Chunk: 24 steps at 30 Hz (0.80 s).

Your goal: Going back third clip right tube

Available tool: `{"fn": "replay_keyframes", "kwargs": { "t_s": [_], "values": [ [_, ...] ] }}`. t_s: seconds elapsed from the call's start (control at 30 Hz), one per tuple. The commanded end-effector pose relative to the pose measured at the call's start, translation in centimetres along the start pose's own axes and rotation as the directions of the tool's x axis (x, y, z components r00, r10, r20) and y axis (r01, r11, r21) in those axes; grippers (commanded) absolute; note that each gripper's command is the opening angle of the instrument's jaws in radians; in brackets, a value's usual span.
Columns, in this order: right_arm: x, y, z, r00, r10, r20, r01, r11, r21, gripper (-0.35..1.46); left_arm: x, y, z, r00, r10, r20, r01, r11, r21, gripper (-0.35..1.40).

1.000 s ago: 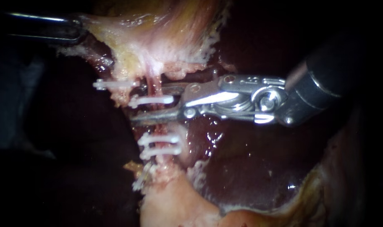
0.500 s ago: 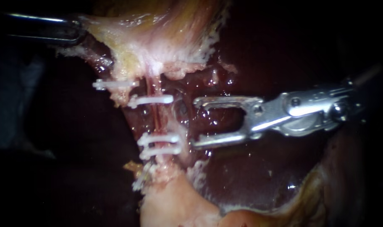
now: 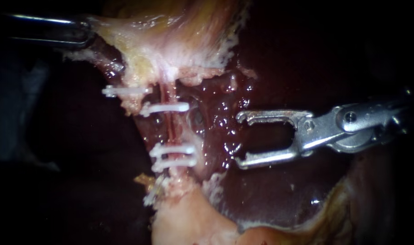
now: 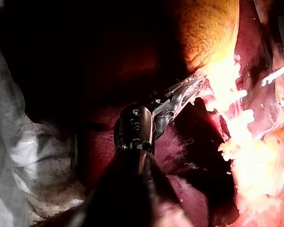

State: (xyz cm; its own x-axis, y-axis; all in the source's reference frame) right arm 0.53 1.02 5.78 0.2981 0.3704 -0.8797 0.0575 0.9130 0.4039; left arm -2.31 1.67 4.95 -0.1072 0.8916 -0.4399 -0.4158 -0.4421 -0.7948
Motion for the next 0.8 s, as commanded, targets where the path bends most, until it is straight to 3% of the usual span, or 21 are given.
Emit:
{"fn": "replay_keyframes", "kwargs": {
  "t_s": [0.03, 0.33, 0.8],
  "values": [
    [0.0, 0.0, -0.01, 1.0, 0.0, 0.0, 0.0, 1.0, 0.0, 0.5, -0.03, -0.01, 0.05, 1.0, 0.003, 0.001, -0.003, 1.0, 0.0, -0.35],
    [-0.01, -0.01, -0.04, 1.0, 0.0, 0.0, 0.0, 1.0, 0.002, 0.5, -0.19, -0.05, 0.4, 0.9998, 0.014, 0.016, -0.014, 1.0, -0.015, -0.35],
    [0.0, -0.02, -0.05, 1.0, 0.0, 0.0, 0.0, 1.0, 0.002, 0.5, -0.21, -0.04, 0.42, 0.9998, 0.015, 0.016, -0.015, 1.0, -0.017, -0.35]
  ]
}}
